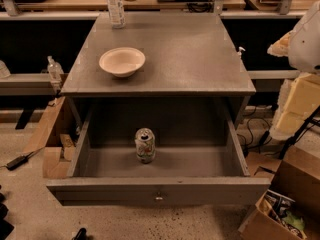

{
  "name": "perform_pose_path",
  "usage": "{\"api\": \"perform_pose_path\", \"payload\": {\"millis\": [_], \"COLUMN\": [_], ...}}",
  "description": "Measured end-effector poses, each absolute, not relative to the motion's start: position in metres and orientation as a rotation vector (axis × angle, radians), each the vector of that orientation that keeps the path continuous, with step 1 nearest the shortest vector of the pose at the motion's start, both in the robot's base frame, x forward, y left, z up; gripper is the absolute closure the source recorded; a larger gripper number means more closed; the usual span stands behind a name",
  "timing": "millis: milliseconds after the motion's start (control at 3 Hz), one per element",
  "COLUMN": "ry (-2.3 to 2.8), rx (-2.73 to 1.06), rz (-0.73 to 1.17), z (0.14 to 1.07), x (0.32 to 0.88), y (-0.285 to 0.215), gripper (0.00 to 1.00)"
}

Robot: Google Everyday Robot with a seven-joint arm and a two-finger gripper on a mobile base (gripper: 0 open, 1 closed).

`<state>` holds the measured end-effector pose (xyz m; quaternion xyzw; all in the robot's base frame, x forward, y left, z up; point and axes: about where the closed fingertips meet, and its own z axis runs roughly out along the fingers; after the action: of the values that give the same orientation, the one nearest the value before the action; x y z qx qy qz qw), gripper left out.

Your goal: Pick 7up can from top drawer and place on counter

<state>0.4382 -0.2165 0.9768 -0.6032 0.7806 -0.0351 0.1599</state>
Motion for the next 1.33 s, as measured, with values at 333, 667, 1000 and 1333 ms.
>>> {"api": "perform_pose_path", "payload": {"millis": [333,667,1000,1333], "ry": [2.230,2.182,2.090,1.967], "rx": [-1.723,-1.672,-1.596,-1.482], "rz": [-0.100,-0.049,0.115,0.252], "z": [0.977,0.962,0.906,0.854], "x": [0.438,0.446,0.449,0.450], "y": [-0.216,-0.217,-0.220,-0.217], "gripper": [0.00,0.00,0.00,0.00]}}
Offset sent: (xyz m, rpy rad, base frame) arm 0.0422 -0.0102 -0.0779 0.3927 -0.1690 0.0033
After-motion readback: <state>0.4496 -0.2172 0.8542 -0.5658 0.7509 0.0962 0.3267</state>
